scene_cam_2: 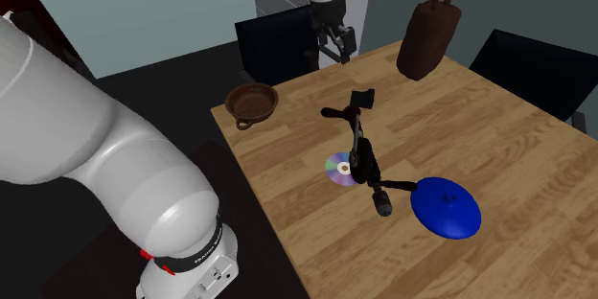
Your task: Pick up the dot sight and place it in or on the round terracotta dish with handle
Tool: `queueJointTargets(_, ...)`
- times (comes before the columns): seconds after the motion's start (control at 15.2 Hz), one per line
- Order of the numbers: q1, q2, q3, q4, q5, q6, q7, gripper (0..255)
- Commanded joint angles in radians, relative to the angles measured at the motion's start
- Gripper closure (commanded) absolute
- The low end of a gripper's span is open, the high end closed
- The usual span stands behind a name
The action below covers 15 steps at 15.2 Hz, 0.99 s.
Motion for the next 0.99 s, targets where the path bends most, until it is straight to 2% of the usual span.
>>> queueJointTargets(0.0,-0.018,0.079,0.007,0.014,-0.028,0.067,0.043,0)
queueJointTargets(0.46,-0.055,0.355,0.010,0.125,-0.177,0.225,0.240,0)
queueJointTargets(0.92,-0.025,0.630,-0.062,0.301,-0.308,0.316,0.423,0)
